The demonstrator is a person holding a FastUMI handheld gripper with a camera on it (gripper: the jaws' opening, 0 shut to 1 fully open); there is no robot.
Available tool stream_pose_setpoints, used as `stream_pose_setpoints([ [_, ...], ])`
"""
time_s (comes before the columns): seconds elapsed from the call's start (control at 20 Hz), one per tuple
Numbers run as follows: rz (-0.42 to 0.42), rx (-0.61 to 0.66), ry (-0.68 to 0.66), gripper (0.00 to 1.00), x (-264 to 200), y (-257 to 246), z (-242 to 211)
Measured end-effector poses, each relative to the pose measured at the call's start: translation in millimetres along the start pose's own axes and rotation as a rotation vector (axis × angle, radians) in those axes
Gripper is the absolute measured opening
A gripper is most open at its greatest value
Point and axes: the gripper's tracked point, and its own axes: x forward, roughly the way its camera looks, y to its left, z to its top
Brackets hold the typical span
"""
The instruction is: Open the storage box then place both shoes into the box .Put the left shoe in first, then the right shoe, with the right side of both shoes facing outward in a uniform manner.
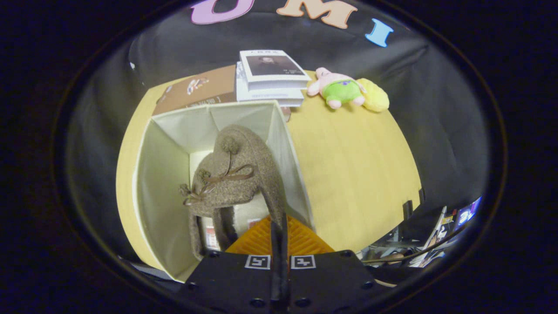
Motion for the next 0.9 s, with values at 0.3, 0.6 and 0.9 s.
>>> stream_pose_setpoints([
  [0.3,0.028,0.005,0.059,0.04,22,1,-14],
  [0.6,0.181,0.026,-0.011,0.52,-4,29,-4],
  [0.9,0.318,0.038,-0.113,1.0,-43,35,8],
])
